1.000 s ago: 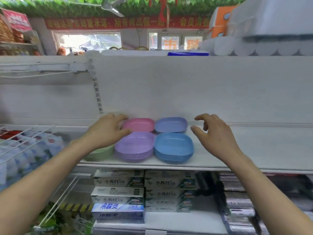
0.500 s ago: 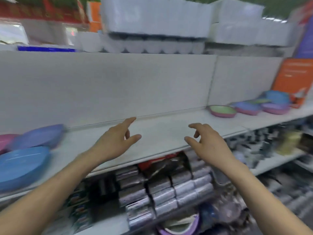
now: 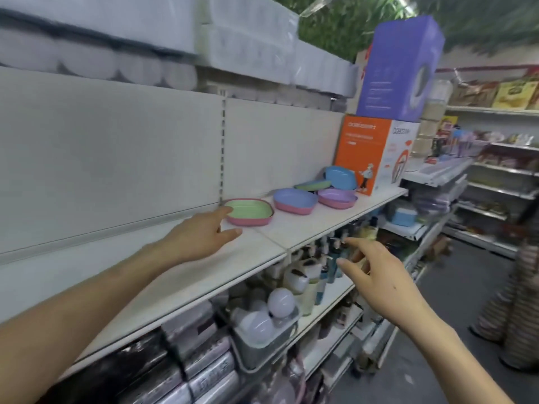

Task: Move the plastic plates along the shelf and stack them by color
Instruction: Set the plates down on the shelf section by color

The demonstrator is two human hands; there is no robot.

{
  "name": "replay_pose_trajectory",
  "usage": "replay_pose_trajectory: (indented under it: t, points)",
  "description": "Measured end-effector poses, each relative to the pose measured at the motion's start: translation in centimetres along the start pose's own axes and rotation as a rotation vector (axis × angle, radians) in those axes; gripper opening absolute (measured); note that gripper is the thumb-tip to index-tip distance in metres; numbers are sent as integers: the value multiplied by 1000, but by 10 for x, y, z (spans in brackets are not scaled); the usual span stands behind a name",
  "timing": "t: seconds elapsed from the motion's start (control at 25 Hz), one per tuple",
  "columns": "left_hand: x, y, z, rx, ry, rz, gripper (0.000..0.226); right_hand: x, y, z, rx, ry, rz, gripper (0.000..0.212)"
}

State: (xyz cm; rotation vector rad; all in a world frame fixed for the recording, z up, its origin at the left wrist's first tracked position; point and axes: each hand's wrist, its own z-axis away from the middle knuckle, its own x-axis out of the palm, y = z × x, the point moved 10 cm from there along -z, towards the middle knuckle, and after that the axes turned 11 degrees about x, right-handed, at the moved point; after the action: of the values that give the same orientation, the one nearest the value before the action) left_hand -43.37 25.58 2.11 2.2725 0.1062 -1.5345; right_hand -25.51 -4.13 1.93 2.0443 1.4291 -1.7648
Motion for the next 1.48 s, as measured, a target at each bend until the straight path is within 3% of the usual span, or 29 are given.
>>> replay_pose_trajectory:
  t: [0.12,0.28,0.52,0.68,1.16,1.36,1.48]
  points:
    - [9,-23,-65,-74,-22,-22,61,-1,25,-63,-1,-19,12,53]
    - [17,-59,-121,-209,-18,-83,69,2,33,-146,-31,22,-29,47]
    - [33,-81,-140,-348,-150,-221,75,46,40,-223,-105,-51,-45,44]
    - [35,-89,-137,-489,-165,-122,57,63,35,-277,-197,-86,-86,37]
    - [19,-57,-108,-738,52,-180,37,101,36,-378,-397,-253,-135,38]
    - [-10,-18,-102,-751,156,-614,41,131,24,-399,-502,-321,-90,39]
    - [-16,-2,-87,-739,280,-594,34,155,15,-403,-545,-374,15,33]
